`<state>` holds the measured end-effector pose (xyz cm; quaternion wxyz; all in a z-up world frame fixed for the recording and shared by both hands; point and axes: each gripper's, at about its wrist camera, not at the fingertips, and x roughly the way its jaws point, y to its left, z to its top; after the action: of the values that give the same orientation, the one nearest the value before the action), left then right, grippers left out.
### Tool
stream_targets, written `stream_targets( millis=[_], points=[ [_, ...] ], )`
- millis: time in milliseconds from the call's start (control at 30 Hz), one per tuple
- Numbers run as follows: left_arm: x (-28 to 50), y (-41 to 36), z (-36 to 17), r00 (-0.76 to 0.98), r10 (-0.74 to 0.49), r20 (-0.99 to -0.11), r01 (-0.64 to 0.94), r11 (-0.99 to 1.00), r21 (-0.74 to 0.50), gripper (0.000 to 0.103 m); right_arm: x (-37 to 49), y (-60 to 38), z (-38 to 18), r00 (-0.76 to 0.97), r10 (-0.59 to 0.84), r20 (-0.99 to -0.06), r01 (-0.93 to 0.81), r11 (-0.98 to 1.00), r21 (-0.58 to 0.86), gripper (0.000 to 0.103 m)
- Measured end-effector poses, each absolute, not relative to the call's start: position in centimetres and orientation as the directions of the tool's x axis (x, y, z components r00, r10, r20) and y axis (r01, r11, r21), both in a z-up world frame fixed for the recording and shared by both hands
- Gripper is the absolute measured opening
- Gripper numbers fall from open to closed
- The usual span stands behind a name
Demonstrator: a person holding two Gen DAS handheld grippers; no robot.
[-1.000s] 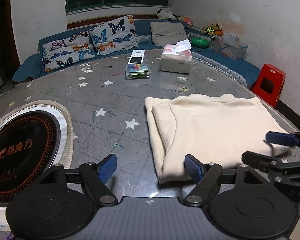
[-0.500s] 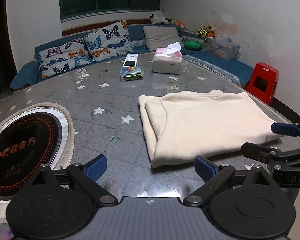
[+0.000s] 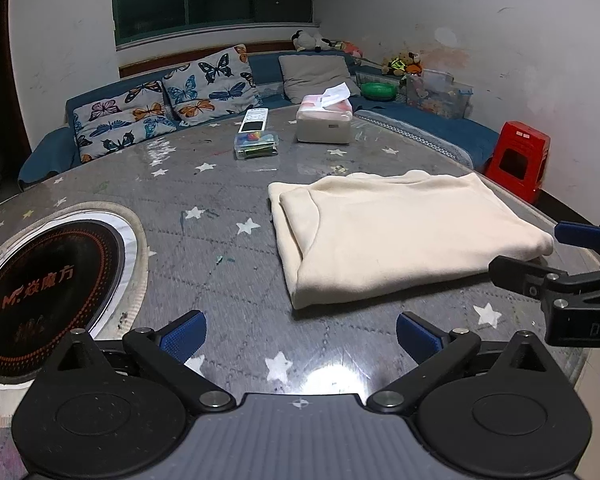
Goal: Fold clothes
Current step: 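Open both tools and lift them away from the folded sweatshirt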
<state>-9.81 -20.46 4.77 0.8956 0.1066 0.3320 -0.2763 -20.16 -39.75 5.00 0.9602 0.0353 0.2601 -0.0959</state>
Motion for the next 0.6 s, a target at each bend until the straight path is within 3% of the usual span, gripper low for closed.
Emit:
stream_targets(
  millis=[600],
  points=[
    [-11.8, -19.8, 4.3, 0.629, -0.425, -0.652, 0.574, 0.819, 0.02, 0.103, -22.0, -38.9, 5.0, 0.854, -0.172, -0.491, 0.227, 0.972, 0.054, 0.103]
  ],
)
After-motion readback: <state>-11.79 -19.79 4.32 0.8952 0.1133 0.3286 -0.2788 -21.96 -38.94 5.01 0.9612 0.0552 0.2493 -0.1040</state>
